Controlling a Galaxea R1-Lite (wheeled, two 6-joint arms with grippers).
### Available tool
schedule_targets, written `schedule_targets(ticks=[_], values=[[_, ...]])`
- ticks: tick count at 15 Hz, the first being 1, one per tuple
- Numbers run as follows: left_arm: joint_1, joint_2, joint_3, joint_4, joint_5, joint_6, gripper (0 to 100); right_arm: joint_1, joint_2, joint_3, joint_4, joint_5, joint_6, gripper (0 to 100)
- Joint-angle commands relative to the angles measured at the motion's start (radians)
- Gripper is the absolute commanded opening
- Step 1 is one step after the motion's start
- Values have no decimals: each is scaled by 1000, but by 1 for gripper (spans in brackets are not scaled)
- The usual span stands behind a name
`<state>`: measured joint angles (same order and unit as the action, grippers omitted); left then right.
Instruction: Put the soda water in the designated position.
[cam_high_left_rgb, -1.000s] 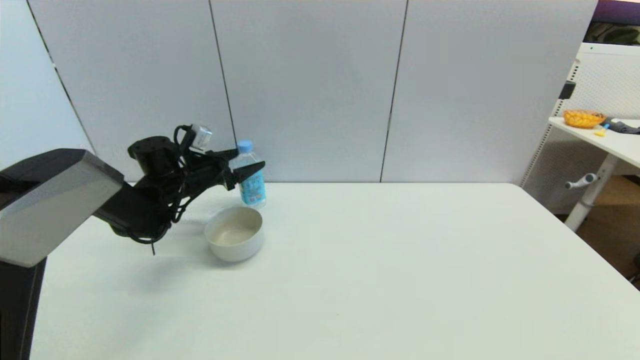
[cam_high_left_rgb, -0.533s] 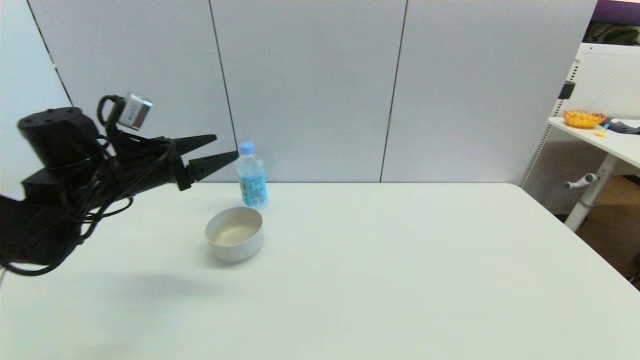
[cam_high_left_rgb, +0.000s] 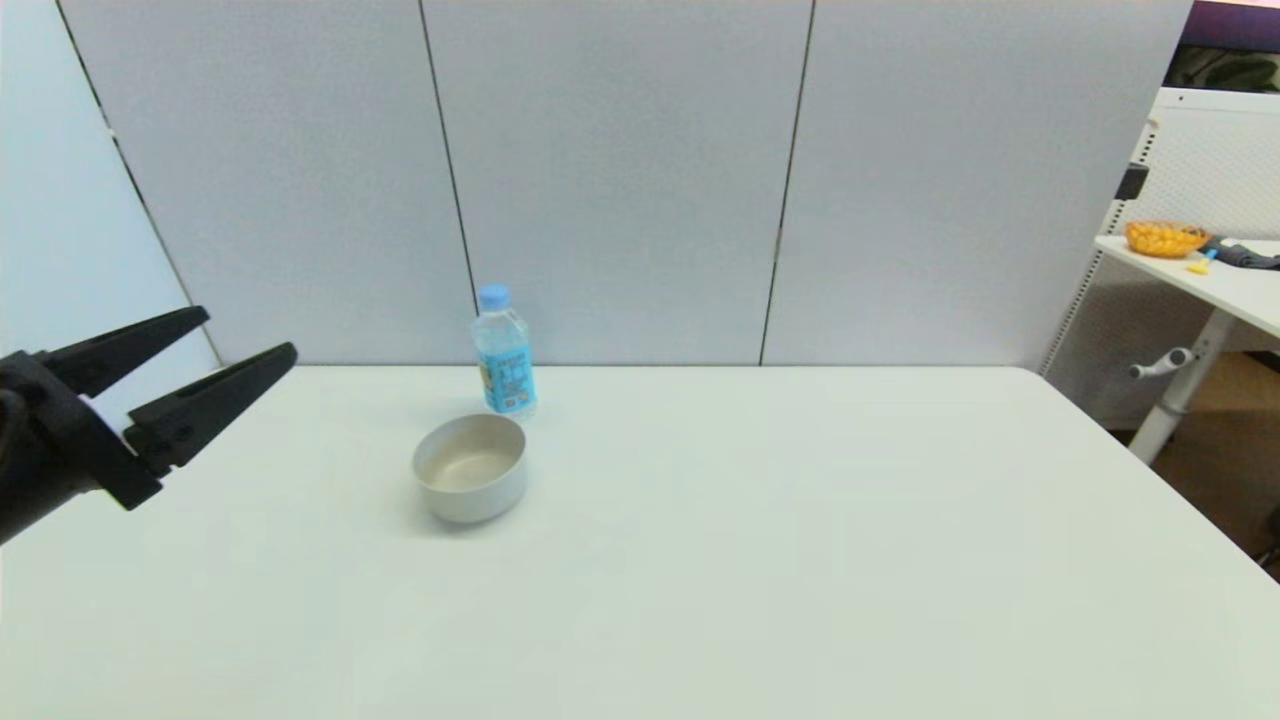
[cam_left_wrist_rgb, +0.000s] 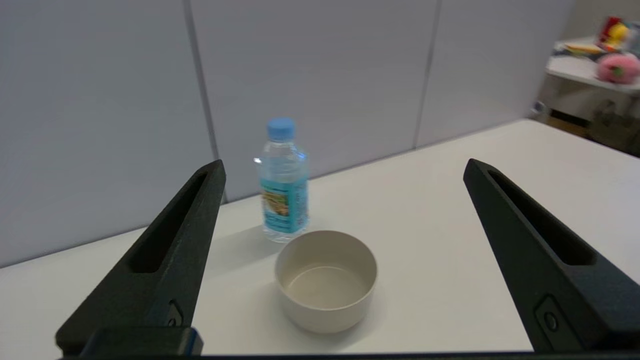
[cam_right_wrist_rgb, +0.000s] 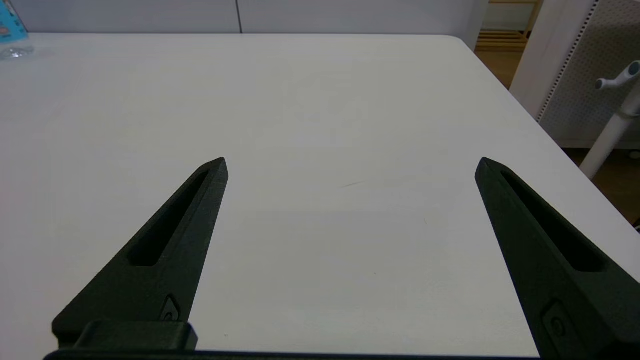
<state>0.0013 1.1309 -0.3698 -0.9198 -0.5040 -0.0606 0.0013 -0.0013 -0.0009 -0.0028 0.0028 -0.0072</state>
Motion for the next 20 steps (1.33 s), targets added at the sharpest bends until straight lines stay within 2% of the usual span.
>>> schedule_targets(ticks=[1, 4, 8, 9, 13, 16, 19, 20], values=[[32, -324, 14, 276, 48, 36, 100, 0, 1, -1, 0, 0, 0, 100], [39, -530, 22, 559, 48, 84, 100, 0, 1, -1, 0, 0, 0, 100], [39, -789, 71, 829, 59, 104, 100, 0, 1, 1, 0, 0, 0, 100], [40, -839, 94, 851, 81, 104, 100, 0, 1, -1, 0, 0, 0, 100], [11, -1027, 252, 842, 302, 131, 100, 0, 1, -1, 0, 0, 0, 100], [5, -1128, 345, 843, 341, 130, 100, 0, 1, -1, 0, 0, 0, 100], [3, -1132, 371, 874, 484, 127, 100, 0, 1, 1, 0, 0, 0, 100], [3, -1132, 370, 912, 489, 127, 100, 0, 1, -1, 0, 0, 0, 100]])
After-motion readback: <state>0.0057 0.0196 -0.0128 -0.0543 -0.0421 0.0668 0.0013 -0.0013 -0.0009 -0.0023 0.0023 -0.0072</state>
